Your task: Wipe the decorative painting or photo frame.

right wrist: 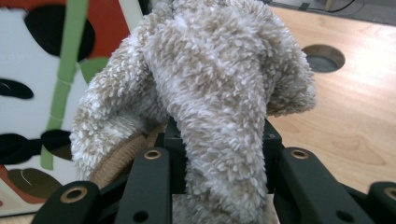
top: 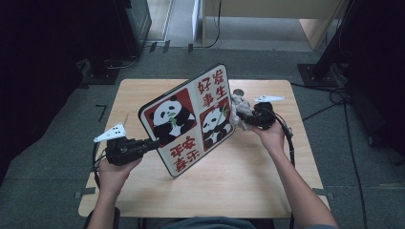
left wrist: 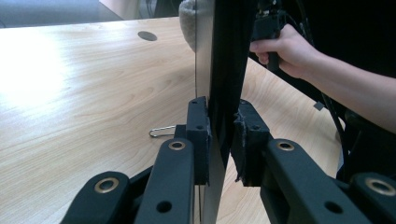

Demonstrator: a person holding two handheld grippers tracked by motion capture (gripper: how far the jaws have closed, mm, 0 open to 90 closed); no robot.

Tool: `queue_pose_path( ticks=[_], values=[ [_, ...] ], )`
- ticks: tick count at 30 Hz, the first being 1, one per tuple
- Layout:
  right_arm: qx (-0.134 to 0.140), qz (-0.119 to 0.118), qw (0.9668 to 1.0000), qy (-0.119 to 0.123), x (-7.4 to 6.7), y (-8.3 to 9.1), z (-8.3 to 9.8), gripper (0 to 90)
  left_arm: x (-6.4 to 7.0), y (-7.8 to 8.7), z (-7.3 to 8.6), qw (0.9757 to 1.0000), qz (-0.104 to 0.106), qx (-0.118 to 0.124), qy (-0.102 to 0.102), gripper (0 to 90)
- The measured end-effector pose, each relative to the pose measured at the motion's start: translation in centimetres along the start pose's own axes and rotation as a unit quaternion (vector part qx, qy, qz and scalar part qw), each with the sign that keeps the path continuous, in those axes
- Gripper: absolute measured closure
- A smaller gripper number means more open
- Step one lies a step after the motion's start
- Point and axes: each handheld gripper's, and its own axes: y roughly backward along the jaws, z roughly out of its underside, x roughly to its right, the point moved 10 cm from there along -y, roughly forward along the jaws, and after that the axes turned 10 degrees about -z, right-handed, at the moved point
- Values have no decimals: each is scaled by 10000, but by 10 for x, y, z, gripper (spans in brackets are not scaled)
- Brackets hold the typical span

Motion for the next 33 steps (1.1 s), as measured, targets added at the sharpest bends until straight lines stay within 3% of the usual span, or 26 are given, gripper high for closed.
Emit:
queue_pose_path(
  ticks=[3,13,20,33],
  values=[
    [-43,-46,9998,-173,3,-3,9,673,0,0,0,10000,-11,3,-8,786],
    [-122,9,9998,-157,8,-8,26,673,1,0,0,10000,-36,-4,-33,786],
    [-343,61,9991,-228,11,-11,42,673,1,1,0,10000,-54,-6,-40,786],
    [-256,190,9993,-194,19,-5,39,673,2,1,0,10000,-67,-25,-40,787]
  ],
)
